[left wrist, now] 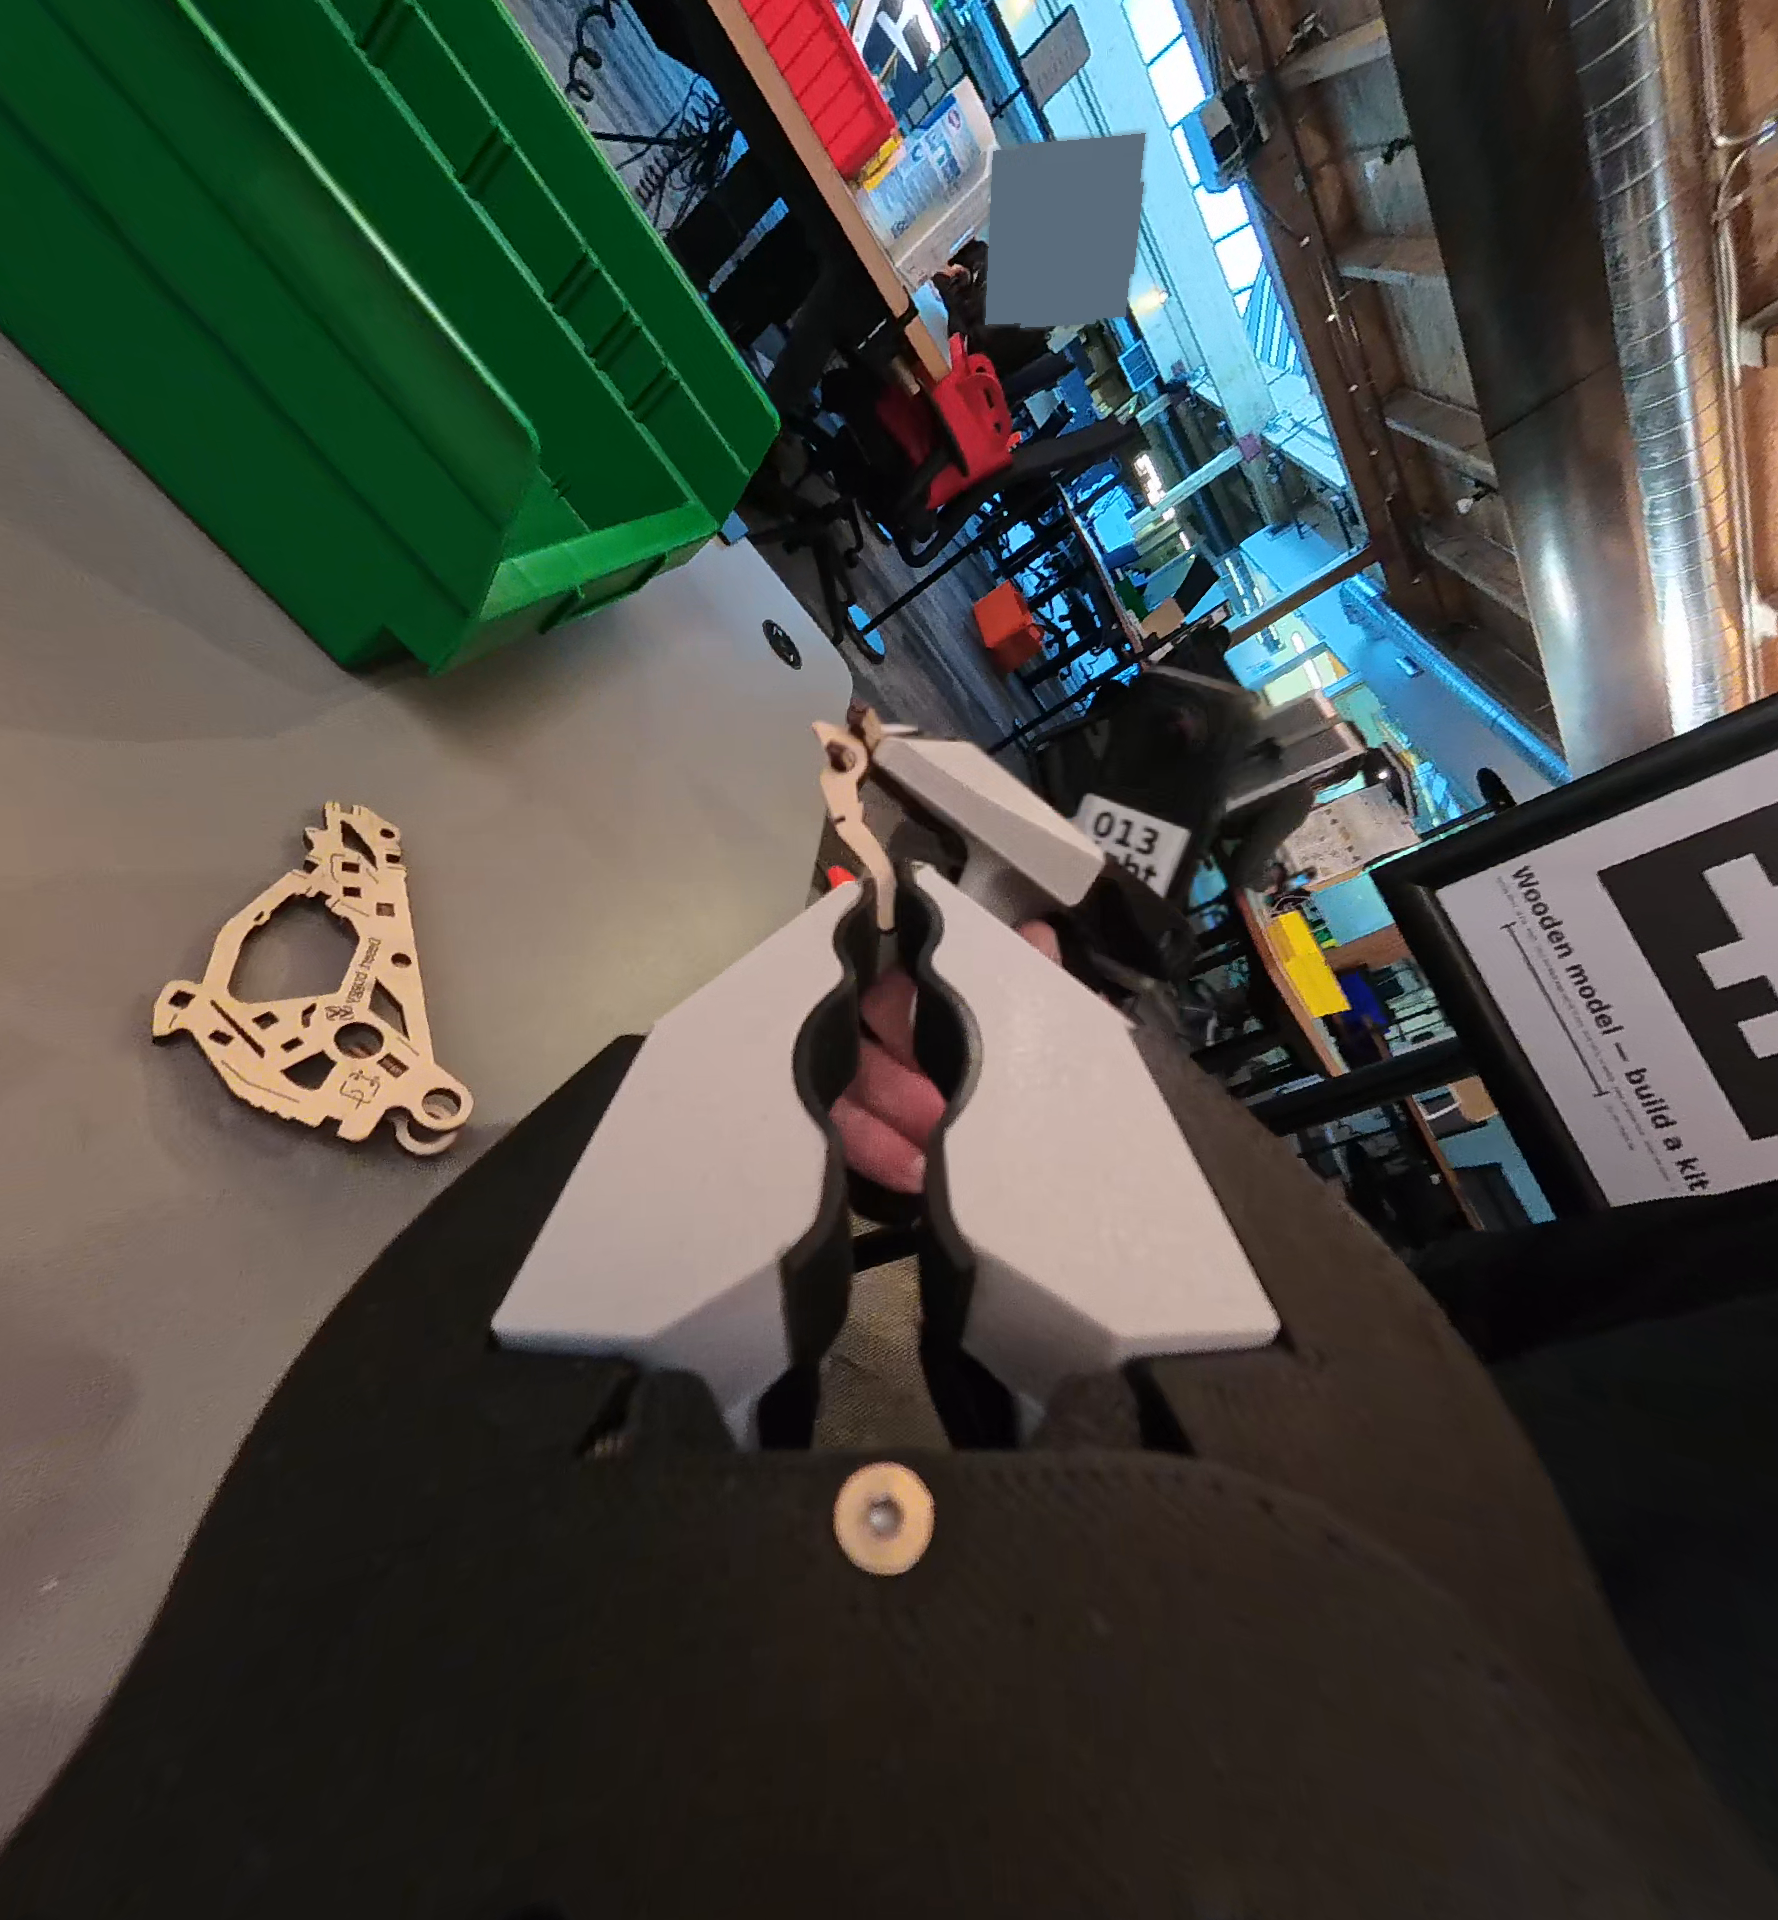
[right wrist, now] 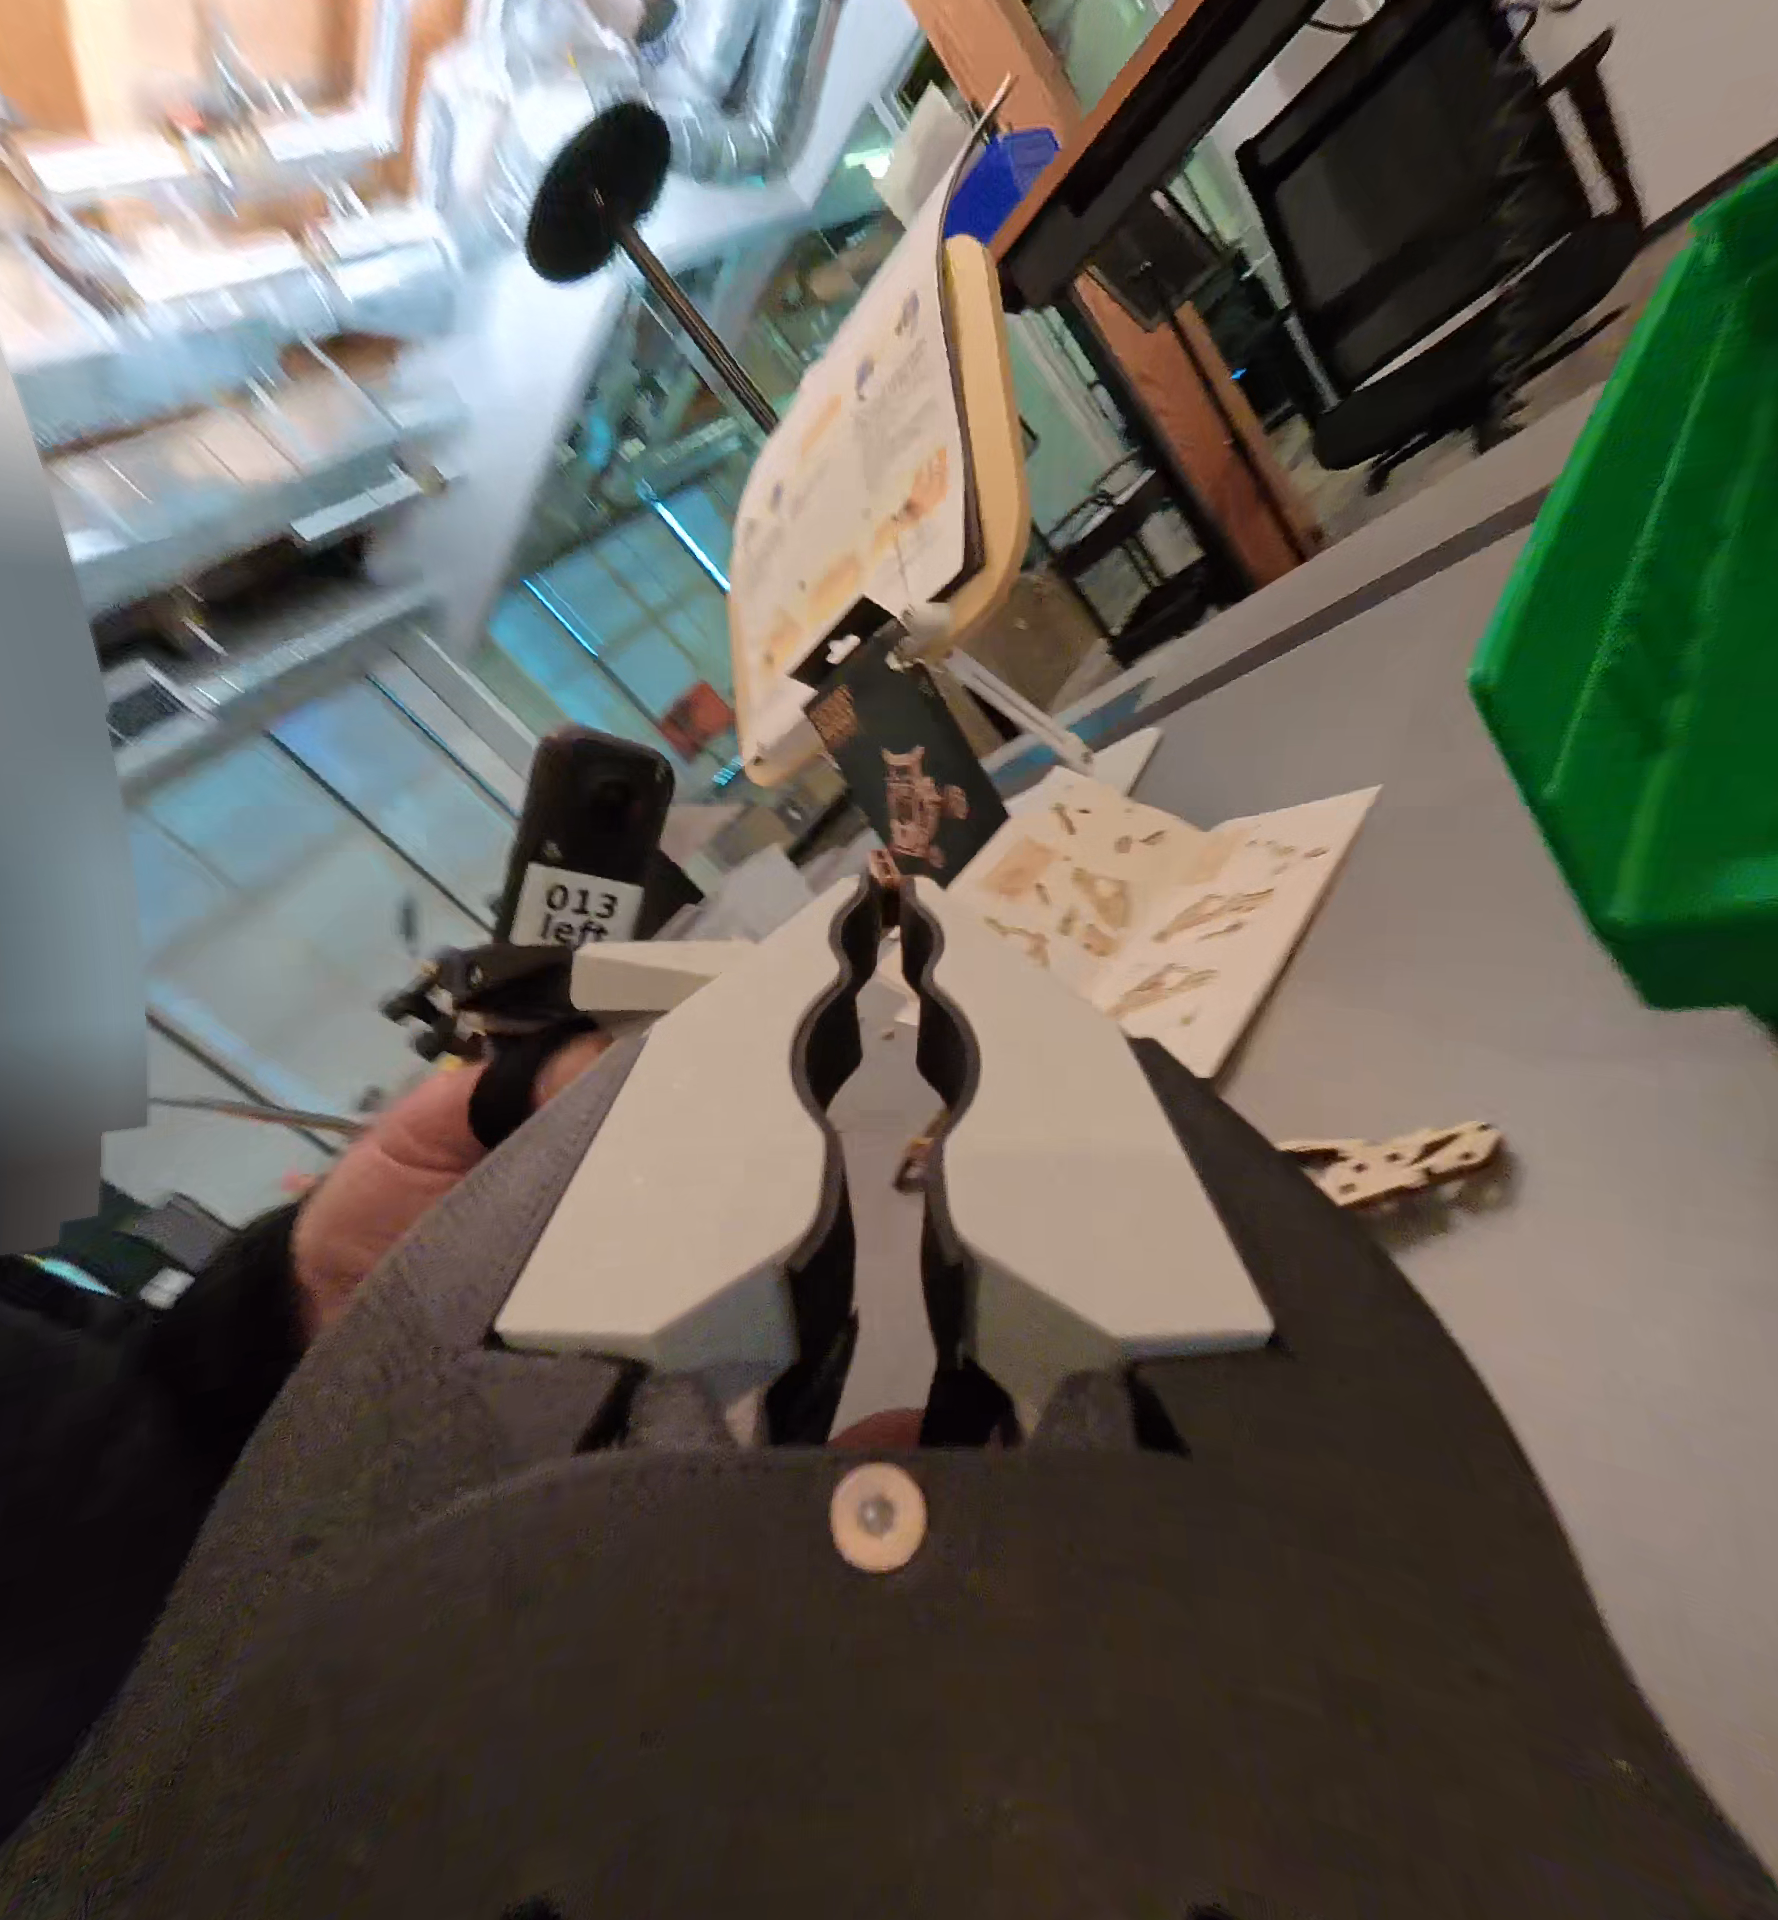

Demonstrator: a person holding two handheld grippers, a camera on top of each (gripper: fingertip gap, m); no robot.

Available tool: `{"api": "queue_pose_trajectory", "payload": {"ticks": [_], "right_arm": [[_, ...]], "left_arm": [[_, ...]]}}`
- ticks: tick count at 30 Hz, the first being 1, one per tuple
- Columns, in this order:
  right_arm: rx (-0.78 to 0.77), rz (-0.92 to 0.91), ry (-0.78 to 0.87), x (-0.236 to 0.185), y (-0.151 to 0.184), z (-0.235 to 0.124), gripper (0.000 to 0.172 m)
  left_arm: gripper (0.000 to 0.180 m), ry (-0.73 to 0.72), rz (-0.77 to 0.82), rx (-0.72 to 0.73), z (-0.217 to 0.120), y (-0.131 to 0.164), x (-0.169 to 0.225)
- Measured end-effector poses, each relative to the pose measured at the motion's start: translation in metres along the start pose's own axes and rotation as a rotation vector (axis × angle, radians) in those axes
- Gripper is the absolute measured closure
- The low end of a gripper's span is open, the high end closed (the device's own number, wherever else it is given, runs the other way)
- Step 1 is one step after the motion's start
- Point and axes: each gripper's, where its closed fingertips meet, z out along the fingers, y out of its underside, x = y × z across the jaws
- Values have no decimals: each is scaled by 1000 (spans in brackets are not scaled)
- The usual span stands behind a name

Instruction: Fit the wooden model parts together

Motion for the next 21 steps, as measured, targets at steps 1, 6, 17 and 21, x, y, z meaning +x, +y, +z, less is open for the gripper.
{"api": "queue_pose_trajectory", "payload": {"ticks": [1,6,17,21], "right_arm": [[13,61,-29,0,0,0,172],[31,240,-129,-1,0,-1,172],[8,327,-162,0,3,0,170],[4,337,-166,1,4,-1,172]], "left_arm": [[180,-7,14,-3,0,1,0],[180,-9,40,-6,0,2,1],[179,17,34,4,-2,3,1],[156,15,19,13,-7,4,-2]]}}
